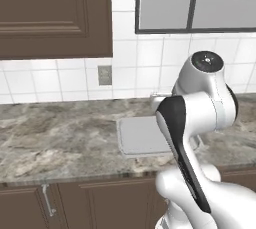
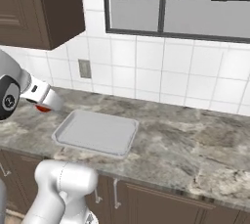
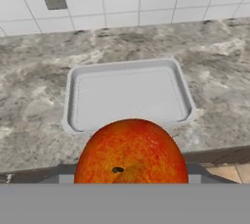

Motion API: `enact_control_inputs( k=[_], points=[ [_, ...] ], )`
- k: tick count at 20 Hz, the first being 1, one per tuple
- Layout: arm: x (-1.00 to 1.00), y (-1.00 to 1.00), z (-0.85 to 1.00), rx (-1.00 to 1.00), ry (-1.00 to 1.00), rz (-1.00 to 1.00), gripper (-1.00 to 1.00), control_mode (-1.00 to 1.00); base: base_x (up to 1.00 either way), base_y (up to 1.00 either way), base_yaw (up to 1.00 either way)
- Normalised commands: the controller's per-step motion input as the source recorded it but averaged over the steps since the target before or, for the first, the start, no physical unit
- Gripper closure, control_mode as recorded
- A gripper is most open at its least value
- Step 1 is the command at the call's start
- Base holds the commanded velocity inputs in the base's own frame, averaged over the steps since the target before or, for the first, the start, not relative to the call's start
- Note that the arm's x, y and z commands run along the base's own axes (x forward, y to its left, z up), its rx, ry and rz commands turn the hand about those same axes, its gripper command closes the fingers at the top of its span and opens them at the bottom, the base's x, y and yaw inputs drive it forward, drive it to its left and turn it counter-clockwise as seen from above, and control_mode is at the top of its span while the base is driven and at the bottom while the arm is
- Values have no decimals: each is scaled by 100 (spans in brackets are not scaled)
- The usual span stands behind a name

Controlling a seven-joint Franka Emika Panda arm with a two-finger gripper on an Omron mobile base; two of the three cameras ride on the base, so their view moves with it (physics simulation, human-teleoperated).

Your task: Pick the peach and apple from the fridge and place them inside the tupperware on the counter.

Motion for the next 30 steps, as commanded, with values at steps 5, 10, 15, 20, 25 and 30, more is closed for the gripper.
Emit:
enact_control_inputs(
  k=[5, 10, 15, 20, 25, 30],
  points=[
    [21, -9, -15, 10, 1, 0, 100, -100, 18, 2, 0],
    [26, -17, -41, 4, 21, 0, 100, -100, 0, 0, 0],
    [28, -8, -54, 1, 18, 0, 100, -100, 0, 0, 0],
    [29, -7, -64, 7, 0, 0, 100, -100, 0, 0, 0],
    [53, 0, -65, 0, 5, 0, 100, -100, 0, 0, 0],
    [61, 0, -61, 0, 11, 0, 100, -100, 0, 0, 0]
  ],
)
